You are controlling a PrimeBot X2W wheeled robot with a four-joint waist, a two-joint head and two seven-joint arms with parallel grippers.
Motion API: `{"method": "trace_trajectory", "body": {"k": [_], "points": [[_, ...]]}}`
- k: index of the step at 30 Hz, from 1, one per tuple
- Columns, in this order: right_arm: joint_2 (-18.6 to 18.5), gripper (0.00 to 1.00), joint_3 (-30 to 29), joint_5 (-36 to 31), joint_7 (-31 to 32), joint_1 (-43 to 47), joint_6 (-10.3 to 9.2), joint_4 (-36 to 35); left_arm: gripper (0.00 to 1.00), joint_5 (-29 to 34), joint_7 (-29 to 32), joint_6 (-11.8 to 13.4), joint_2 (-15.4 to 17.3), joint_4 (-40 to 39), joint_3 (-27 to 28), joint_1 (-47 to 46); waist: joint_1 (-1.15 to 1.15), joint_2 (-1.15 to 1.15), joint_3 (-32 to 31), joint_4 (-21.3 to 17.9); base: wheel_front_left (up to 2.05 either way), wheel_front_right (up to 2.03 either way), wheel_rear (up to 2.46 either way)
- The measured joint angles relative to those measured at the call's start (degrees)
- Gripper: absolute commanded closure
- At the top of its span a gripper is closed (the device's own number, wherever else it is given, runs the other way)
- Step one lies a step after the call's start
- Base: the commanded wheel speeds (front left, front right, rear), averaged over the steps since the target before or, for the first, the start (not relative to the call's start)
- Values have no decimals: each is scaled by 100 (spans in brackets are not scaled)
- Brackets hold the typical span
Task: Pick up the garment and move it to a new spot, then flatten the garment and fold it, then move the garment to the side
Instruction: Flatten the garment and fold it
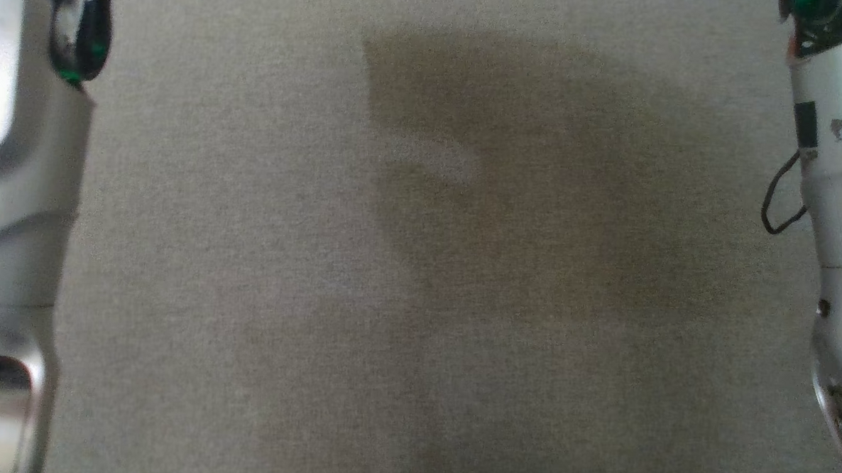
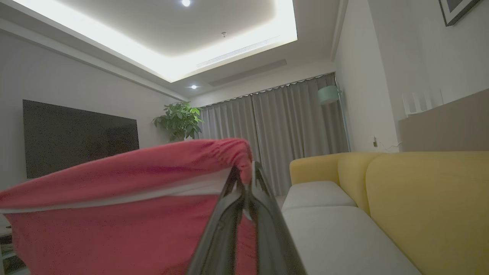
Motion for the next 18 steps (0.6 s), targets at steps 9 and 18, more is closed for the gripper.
{"method": "trace_trajectory", "body": {"k": [9, 18], "points": [[48, 100, 610, 498, -40, 1758, 0, 1024, 100, -313, 8, -131, -722, 687, 394, 2279, -3, 0, -191, 114, 0, 0, 0], [108, 100, 1355, 1623, 59, 3752, 0, 1218, 100, -649, 10, -322, -1402, 1769, 760, 4416, -4, 0, -629, 2, 0, 0, 0]]}}
